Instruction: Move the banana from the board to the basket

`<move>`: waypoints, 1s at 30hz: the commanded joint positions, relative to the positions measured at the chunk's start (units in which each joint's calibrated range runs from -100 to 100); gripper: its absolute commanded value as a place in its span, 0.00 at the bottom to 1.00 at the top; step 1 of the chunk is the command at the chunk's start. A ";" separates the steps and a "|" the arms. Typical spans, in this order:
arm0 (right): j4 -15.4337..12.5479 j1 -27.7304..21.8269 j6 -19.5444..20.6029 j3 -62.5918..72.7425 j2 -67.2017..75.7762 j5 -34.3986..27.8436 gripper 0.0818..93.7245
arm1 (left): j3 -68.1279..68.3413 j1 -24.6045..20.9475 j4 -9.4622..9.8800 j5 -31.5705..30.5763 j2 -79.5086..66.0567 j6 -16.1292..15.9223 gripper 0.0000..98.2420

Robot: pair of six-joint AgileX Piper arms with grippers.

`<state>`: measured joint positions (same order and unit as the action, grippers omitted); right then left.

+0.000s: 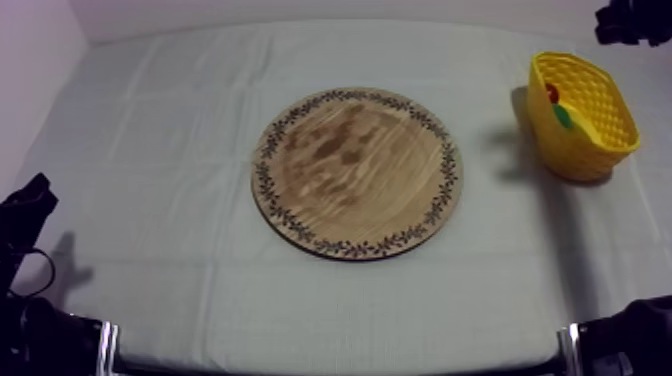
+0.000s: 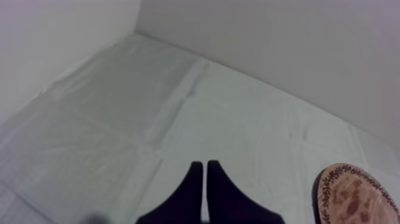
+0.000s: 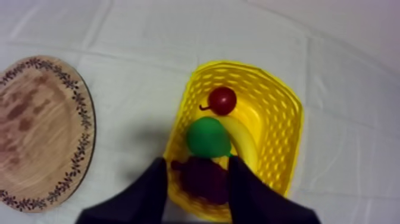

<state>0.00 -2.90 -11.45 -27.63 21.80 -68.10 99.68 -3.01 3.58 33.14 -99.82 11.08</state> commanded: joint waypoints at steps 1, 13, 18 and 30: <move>-0.98 0.28 -0.01 -5.06 6.31 1.72 0.26 | -0.01 0.01 0.01 0.00 0.00 -0.02 0.00; -2.59 3.62 -1.26 -26.90 29.51 9.55 0.01 | -0.01 0.01 0.01 0.00 0.00 -0.02 0.00; -4.98 4.00 -5.94 -35.18 41.20 8.82 0.01 | -0.01 0.01 0.01 0.00 0.00 -0.02 0.00; -9.89 3.47 -5.06 -53.32 68.05 11.91 0.00 | -0.01 0.01 0.01 0.00 0.00 -0.02 0.00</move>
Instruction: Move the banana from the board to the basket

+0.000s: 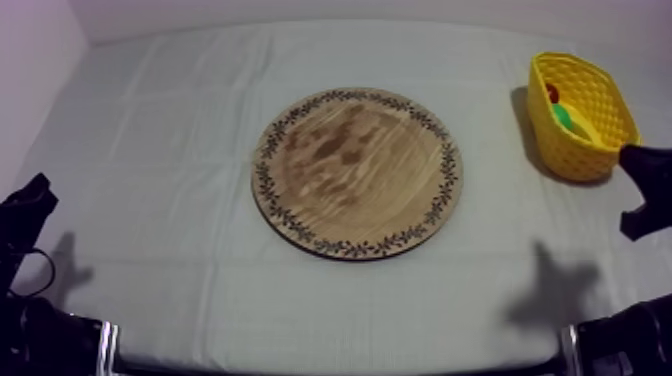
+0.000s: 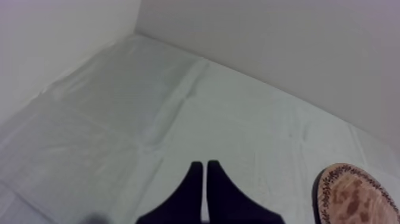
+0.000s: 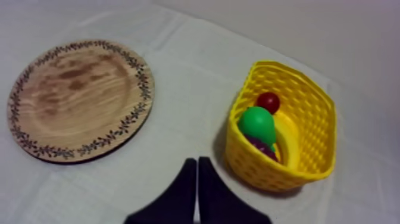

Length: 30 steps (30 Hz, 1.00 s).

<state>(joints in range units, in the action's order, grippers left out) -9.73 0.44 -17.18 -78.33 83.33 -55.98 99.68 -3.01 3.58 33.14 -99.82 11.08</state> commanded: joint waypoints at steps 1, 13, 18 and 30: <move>-0.18 0.36 1.67 -3.44 8.01 -0.18 0.00 | -0.01 0.01 0.01 0.00 0.00 -0.02 0.00; 4.97 3.58 14.07 -16.24 12.34 10.07 0.00 | -0.01 0.01 -0.13 0.00 0.00 -0.07 0.00; 8.13 3.78 4.84 -19.17 12.41 13.01 0.00 | -0.01 0.01 -0.17 0.00 0.00 -0.10 0.00; 8.72 3.77 4.91 -20.81 12.43 15.32 0.00 | -0.01 0.01 -0.18 0.00 0.00 -0.12 0.00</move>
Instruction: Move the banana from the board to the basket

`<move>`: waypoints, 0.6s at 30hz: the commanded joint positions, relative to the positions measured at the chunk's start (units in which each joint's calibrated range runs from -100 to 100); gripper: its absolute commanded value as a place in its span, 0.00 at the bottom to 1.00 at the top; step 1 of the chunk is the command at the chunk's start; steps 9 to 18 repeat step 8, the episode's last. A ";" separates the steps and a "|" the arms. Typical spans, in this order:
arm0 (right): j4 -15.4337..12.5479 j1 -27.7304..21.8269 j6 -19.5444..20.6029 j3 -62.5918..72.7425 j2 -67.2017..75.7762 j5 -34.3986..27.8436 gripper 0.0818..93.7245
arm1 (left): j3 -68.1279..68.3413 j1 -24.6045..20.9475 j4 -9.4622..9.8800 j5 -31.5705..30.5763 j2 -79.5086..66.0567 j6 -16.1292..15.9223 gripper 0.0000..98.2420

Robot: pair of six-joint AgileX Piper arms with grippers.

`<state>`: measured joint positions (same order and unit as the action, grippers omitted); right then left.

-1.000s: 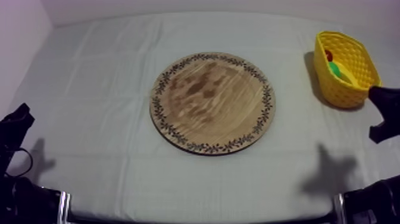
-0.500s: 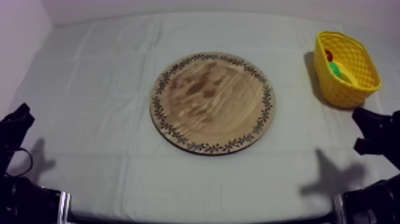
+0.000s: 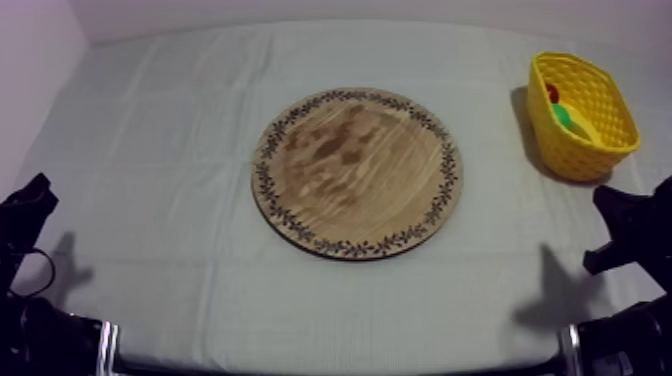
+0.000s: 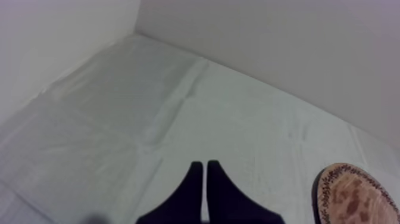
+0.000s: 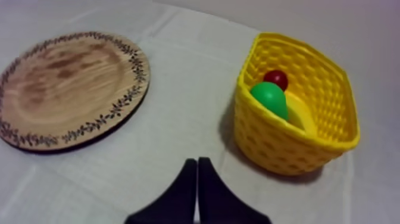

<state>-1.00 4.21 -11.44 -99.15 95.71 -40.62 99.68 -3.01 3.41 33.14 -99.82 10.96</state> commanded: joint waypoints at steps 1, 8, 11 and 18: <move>0.00 0.00 -0.65 -0.05 0.04 0.16 0.00 | -0.01 0.01 -0.01 0.00 0.00 0.00 0.00; -0.04 -0.06 -0.46 -0.36 0.04 1.02 0.00 | -0.01 0.01 -0.01 0.00 0.00 0.00 0.00; -0.04 -0.06 -0.46 -0.36 0.04 1.02 0.00 | -0.01 0.01 -0.01 0.00 0.00 0.00 0.00; -0.04 -0.06 -0.46 -0.36 0.04 1.02 0.00 | -0.01 0.01 -0.01 0.00 0.00 0.00 0.00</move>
